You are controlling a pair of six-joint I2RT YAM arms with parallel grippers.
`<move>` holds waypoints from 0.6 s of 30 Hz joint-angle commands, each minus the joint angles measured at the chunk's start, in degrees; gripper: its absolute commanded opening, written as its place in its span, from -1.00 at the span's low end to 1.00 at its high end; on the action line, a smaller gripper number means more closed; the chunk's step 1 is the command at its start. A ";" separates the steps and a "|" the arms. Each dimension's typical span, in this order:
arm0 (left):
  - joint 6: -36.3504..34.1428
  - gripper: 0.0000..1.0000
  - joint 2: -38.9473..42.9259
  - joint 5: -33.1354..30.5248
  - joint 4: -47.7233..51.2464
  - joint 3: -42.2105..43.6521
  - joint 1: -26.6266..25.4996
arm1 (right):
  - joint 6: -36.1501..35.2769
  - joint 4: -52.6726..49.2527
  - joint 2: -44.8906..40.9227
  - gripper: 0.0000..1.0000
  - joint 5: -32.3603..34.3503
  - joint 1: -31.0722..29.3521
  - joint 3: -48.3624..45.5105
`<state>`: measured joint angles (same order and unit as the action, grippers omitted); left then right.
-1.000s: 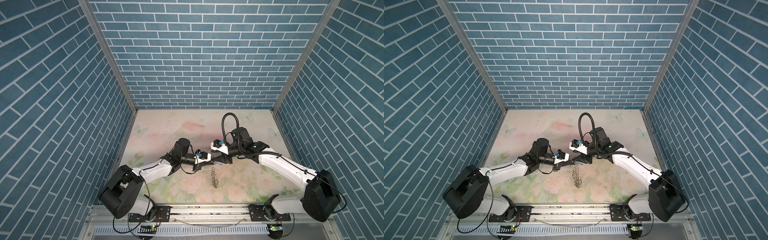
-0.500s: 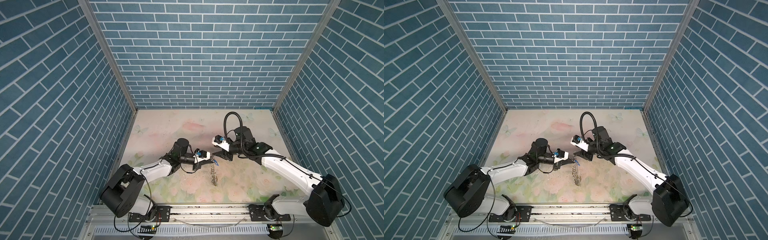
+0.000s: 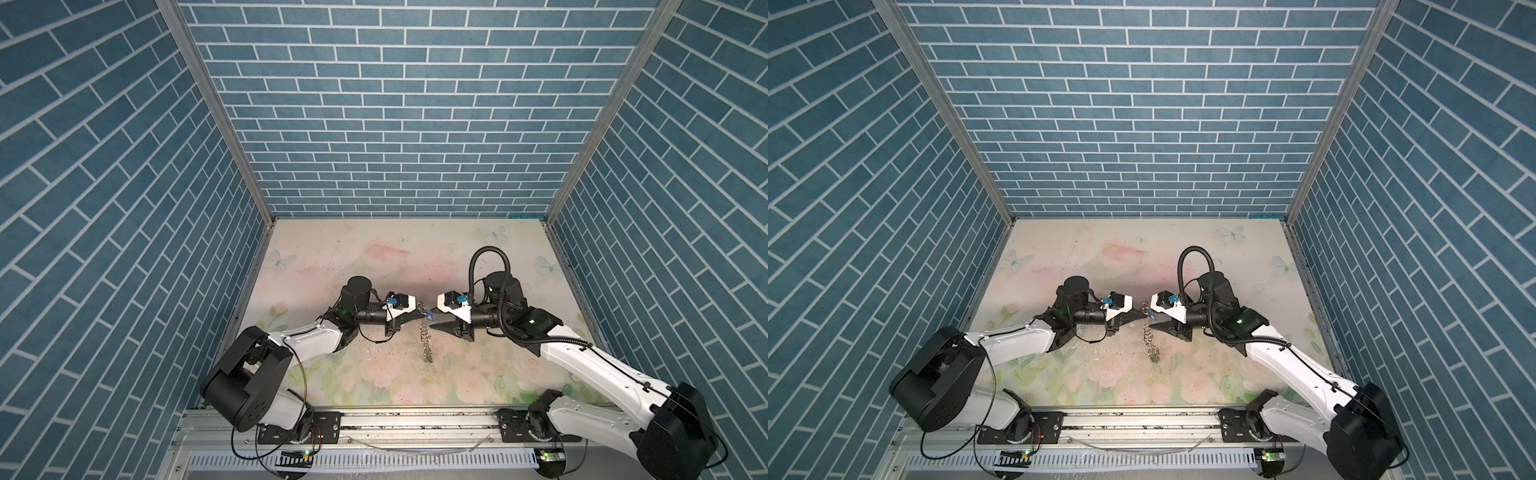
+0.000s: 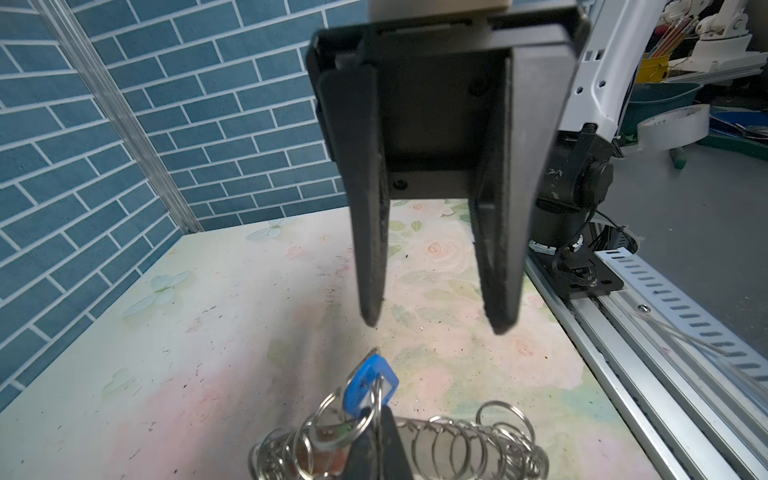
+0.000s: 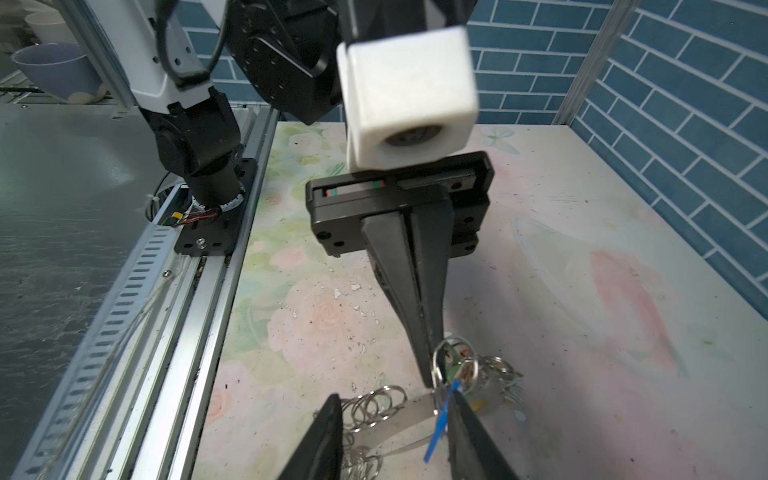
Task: Put the keys on the keyring
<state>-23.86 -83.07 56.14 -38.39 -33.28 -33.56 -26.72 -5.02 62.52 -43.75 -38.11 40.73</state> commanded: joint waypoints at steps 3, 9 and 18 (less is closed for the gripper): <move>1.44 -1.00 -0.41 0.85 -3.75 0.41 0.42 | 1.32 3.26 0.65 -0.24 -3.12 -0.30 -1.86; 1.42 -1.00 -0.34 0.90 -3.53 0.50 0.51 | 1.13 2.68 2.12 -0.33 -2.23 -0.30 -1.36; 1.36 -1.00 -0.51 2.48 -3.19 0.38 0.51 | 1.07 3.60 2.69 -0.44 3.23 -0.30 -0.91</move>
<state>-22.87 -83.15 56.82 -39.40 -33.28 -33.34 -25.71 -3.05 65.12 -42.17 -38.22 39.57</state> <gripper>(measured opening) 0.045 0.282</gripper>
